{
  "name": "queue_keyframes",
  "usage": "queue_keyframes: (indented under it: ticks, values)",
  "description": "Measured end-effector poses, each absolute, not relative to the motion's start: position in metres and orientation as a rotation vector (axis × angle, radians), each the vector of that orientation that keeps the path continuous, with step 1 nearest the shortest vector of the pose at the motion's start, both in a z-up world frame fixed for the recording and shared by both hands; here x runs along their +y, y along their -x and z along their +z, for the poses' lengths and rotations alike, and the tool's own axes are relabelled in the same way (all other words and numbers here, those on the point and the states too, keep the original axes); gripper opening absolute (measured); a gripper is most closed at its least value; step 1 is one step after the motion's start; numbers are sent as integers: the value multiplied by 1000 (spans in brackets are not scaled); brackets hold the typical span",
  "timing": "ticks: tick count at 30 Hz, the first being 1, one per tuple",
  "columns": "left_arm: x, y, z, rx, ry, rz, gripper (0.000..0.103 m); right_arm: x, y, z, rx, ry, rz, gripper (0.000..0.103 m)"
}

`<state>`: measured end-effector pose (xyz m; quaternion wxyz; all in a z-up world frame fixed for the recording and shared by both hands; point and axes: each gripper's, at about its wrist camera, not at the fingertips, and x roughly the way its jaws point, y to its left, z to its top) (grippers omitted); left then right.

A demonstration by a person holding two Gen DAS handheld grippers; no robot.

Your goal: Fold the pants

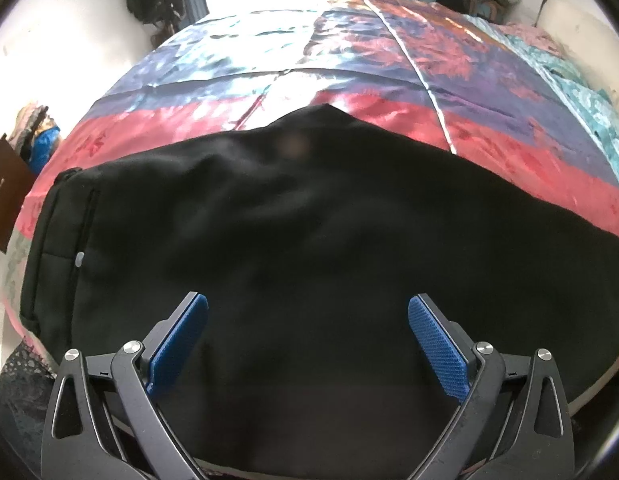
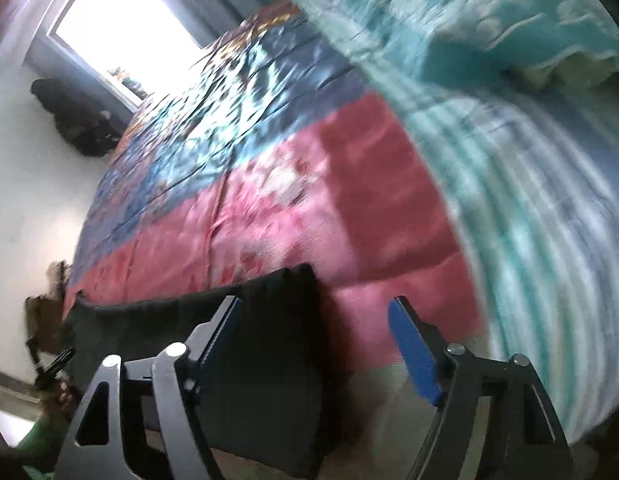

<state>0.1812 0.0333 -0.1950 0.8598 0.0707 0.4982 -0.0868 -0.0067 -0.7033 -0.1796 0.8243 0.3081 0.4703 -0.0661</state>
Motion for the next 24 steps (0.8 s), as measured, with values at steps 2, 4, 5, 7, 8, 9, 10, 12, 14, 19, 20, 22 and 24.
queue_keyframes:
  ticks: [2,4,5,7,8,9,10,12,14,19,20,22,24]
  values:
    - [33,-183,-197,1055,-144,-181,101,-694,-3,-185,1012,-661,-85,68]
    - [34,-184,-198,1062,-136,-180,101,-682,-12,-191,1036,-627,-62,65]
    - [34,-184,-198,1063,-134,-179,101,-679,-15,-197,1060,-614,-61,64]
    - [35,-184,-197,1061,-132,-178,101,-676,-17,-204,1086,-596,-63,60]
    - [35,-184,-197,1060,-131,-177,101,-677,-17,-206,1088,-594,-62,57]
    - [36,-185,-197,1059,-130,-176,101,-678,-16,-207,1085,-606,-54,54]
    - [36,-185,-197,1060,-127,-174,101,-679,-15,-209,1085,-632,-35,49]
    - [37,-186,-198,1066,-122,-171,101,-679,-14,-210,1096,-674,15,49]
    - [39,-188,-200,1077,-104,-168,101,-679,-13,-212,1095,-735,94,49]
    - [38,-187,-199,1082,-92,-170,101,-667,-16,-224,1150,-748,122,47]
    - [37,-187,-199,1081,-94,-173,101,-665,-17,-223,1149,-741,115,44]
    - [37,-187,-195,1073,-93,-178,101,-662,-16,-220,1134,-757,114,21]
    - [38,-187,-192,1065,-88,-181,101,-655,-15,-214,1111,-762,114,19]
